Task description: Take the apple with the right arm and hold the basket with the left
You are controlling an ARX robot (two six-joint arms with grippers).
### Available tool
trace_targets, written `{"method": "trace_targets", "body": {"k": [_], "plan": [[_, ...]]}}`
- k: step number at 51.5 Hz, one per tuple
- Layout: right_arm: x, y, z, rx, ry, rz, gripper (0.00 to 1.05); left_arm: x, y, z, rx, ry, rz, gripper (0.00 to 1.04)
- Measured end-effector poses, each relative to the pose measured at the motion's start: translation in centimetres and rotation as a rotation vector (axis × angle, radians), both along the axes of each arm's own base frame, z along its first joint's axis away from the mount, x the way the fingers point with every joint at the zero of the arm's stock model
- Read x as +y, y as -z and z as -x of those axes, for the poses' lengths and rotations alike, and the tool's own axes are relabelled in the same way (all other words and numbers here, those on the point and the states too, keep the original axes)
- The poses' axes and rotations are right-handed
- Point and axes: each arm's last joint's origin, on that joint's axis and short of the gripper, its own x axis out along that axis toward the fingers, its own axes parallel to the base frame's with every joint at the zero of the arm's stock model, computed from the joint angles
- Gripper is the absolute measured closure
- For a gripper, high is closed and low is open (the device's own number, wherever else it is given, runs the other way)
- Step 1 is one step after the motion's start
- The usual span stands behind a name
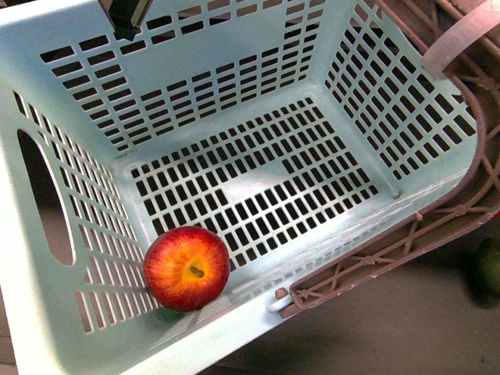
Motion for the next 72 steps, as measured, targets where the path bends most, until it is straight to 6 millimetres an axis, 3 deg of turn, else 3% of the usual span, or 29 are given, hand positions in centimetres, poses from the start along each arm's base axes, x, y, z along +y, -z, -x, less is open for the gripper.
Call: {"method": "trace_targets", "body": {"k": [33,44,63,72], "plan": [[0.0,0.3,1.4,0.007,0.002,0.0,1.02,0.0,0.0,0.0,0.003,-0.001,0.003,0.87],[0.0,0.3,1.4,0.006,0.002,0.0,0.62,0.0,0.0,0.0,0.0,-0.001,0.0,0.87],[0.0,0.3,1.4,0.006,0.002,0.0,0.08,0.0,0.0,0.0,0.0,-0.001,-0.001,0.87],[0.0,0.3,1.4,0.006,-0.001,0.0,0.09,-0.2,-0.5,-0.3,-0.158,-0.242,0.026,0.87]]}}
